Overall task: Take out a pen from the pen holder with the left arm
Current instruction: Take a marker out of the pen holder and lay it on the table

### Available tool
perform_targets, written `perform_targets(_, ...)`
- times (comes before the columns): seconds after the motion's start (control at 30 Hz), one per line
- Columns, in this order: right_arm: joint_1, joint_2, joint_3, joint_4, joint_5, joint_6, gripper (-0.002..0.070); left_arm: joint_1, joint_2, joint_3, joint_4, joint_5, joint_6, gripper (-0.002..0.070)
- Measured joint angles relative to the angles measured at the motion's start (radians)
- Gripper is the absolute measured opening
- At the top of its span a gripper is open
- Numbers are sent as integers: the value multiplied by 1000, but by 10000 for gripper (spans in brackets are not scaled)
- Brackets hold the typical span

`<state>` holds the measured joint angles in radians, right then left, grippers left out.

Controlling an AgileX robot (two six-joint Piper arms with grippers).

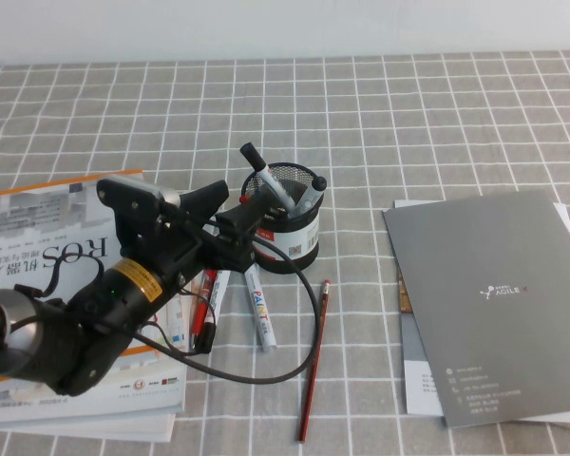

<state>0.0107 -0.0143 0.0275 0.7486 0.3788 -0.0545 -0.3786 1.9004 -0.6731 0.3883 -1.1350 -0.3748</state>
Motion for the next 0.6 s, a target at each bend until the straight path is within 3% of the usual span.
perform_targets(0.17, 0, 0, 0, 0, 0, 0, -13, 0, 2, -2, 0, 0, -11, 418)
perform_targets(0.43, 0, 0, 0, 0, 0, 0, -13, 0, 6, -2, 0, 0, -15, 283)
perform_targets(0.6, 0, 0, 0, 0, 0, 0, -13, 0, 26, -2, 3, -2, -28, 265)
